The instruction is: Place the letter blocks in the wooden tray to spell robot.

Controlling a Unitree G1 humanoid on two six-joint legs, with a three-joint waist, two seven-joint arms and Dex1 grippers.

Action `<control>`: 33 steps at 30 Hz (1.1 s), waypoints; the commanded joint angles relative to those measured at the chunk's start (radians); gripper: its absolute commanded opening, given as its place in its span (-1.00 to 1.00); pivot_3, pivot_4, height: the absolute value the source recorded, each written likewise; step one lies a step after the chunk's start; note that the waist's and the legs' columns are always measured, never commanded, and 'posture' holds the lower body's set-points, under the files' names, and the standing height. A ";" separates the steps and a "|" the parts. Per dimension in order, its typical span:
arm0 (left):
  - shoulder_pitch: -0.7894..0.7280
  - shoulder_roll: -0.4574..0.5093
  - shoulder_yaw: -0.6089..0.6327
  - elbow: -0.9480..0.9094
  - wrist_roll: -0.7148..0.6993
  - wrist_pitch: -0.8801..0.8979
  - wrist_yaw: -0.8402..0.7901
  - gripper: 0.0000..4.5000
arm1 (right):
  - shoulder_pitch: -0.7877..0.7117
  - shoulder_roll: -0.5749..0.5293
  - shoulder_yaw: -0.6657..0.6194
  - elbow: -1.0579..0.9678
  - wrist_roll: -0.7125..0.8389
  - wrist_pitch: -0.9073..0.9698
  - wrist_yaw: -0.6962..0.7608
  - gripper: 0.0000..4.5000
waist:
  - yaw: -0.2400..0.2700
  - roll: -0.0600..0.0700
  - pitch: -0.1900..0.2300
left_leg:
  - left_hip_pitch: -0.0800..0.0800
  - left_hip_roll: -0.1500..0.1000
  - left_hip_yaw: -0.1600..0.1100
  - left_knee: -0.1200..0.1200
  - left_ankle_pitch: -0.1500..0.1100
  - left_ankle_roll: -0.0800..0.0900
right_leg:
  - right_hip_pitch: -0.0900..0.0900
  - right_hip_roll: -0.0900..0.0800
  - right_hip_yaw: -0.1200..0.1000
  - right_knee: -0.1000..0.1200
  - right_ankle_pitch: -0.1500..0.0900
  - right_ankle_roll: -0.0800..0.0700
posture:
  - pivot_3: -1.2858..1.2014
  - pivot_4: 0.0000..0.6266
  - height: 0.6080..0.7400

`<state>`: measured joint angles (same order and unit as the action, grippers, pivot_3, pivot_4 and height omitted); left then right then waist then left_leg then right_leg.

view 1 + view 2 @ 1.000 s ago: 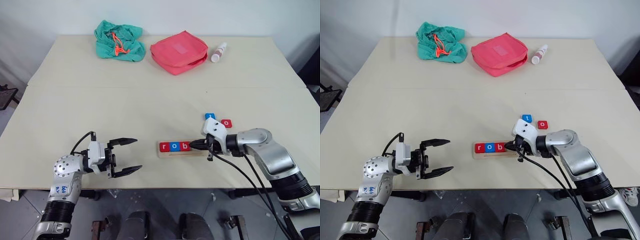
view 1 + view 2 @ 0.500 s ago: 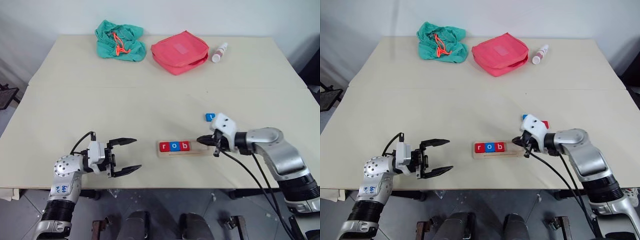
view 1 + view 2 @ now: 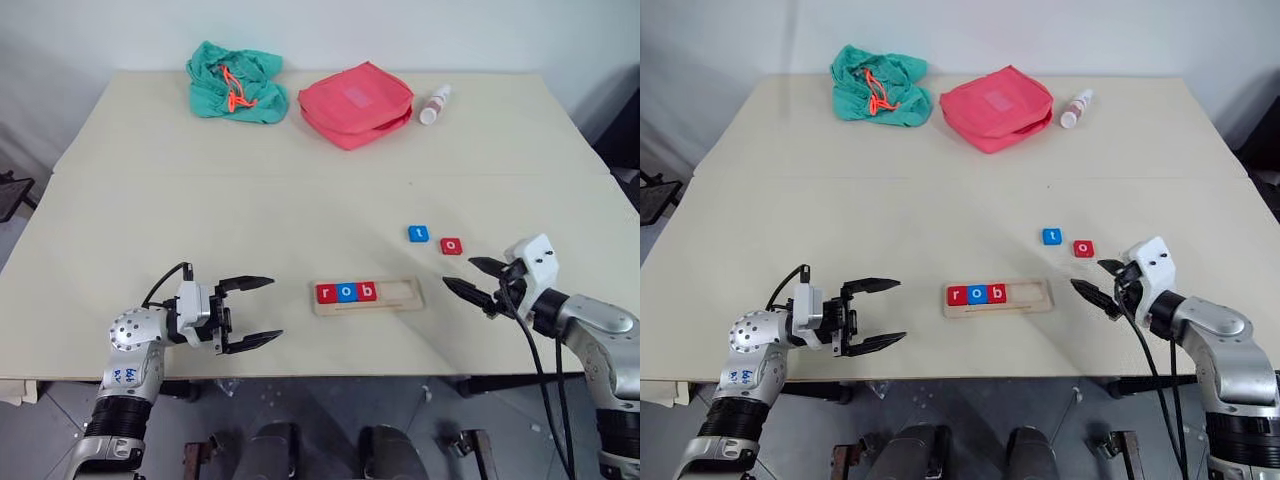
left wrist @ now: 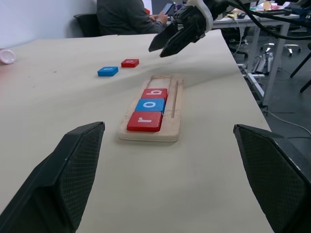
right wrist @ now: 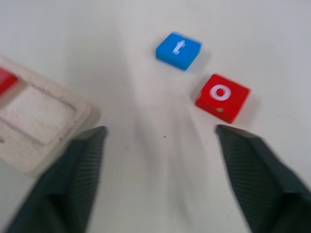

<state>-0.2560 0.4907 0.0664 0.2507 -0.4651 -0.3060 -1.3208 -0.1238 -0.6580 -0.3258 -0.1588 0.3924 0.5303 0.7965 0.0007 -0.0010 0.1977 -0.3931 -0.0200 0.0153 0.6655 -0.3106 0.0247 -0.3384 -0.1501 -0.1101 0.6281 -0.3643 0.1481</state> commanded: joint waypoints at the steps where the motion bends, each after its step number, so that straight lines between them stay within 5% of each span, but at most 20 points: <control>1: -0.005 0.012 0.015 0.004 -0.011 -0.013 -0.017 1.00 | 0.078 0.027 -0.084 -0.064 0.028 -0.063 -0.036 0.99 | 0.006 0.000 0.000 | 0.000 0.000 -0.001 0.000 0.000 0.000 | 0.001 0.000 0.000 0.000 0.000 0.000 | 0.03 -0.52 1.00; 13: -0.024 0.027 0.035 0.045 -0.013 -0.018 -0.044 1.00 | 0.218 0.073 -0.136 -0.179 0.057 -0.045 -0.166 0.99 | 0.004 0.000 0.000 | 0.001 0.000 0.001 0.000 0.000 0.000 | 0.001 0.000 0.001 0.000 0.000 0.000 | 0.03 -0.52 1.00; 33: -0.010 0.031 0.034 0.015 -0.016 -0.008 -0.029 1.00 | 0.156 0.070 -0.096 -0.191 0.101 0.017 -0.218 0.99 | 0.002 0.000 0.000 | 0.002 -0.001 0.001 0.000 0.000 0.000 | 0.001 0.000 0.002 0.000 0.000 0.000 | 0.03 -0.52 1.00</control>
<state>-0.2747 0.5141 0.0805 0.3036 -0.4662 -0.3078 -1.3526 0.0462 -0.5858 -0.4183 -0.3125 0.4738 0.5427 0.5929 0.0029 -0.0010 0.1977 -0.3915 -0.0205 0.0163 0.6656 -0.3105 0.0249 -0.3374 -0.1505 -0.1084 0.6283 -0.3643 0.1480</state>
